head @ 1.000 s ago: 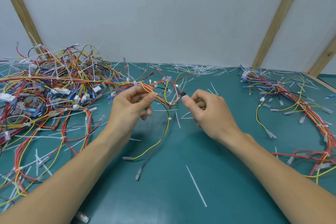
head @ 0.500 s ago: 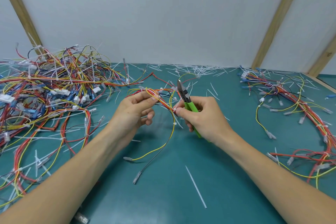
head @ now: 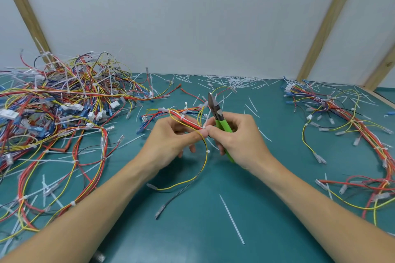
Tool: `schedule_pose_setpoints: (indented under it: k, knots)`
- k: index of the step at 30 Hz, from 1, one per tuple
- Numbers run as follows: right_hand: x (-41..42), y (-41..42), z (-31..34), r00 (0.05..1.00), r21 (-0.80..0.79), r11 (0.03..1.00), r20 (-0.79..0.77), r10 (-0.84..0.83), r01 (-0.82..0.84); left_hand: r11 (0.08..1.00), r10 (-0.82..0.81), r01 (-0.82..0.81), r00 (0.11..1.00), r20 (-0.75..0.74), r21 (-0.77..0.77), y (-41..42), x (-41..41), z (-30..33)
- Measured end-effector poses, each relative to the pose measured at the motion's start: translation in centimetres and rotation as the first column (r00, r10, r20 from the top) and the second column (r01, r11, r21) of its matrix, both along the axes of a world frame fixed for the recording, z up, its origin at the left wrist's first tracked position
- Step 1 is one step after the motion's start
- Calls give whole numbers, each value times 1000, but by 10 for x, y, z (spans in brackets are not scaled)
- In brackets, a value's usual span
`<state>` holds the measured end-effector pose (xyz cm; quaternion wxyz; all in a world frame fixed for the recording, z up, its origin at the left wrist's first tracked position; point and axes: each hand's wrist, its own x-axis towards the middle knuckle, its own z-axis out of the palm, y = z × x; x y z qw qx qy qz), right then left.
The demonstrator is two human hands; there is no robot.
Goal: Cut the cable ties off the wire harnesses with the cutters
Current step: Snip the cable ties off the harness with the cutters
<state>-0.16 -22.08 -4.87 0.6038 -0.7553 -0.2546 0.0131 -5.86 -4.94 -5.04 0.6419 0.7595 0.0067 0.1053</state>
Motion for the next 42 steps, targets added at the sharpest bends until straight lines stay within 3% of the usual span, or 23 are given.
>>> schedule_pose_setpoints:
  k: [7,13,21,29,42]
  knots:
    - [-1,-2,4,1000,7,1000,-24,0,0,991,84,-76,994,72,-109,1,0,3]
    - [8,-16,6,942,-287,919,278,-189,269,972,158,-144,986,59,-185,6,-1,8]
    - [12,-21,3,890,-485,799,438,-129,355,984,152,-148,988,32,-100,8,-2,6]
    - [12,-22,3,862,-512,761,493,-119,398,985,156,-163,981,112,58,11,0,5]
    - [10,-21,4,823,-515,746,563,-79,423,993,86,-100,981,171,70,9,1,4]
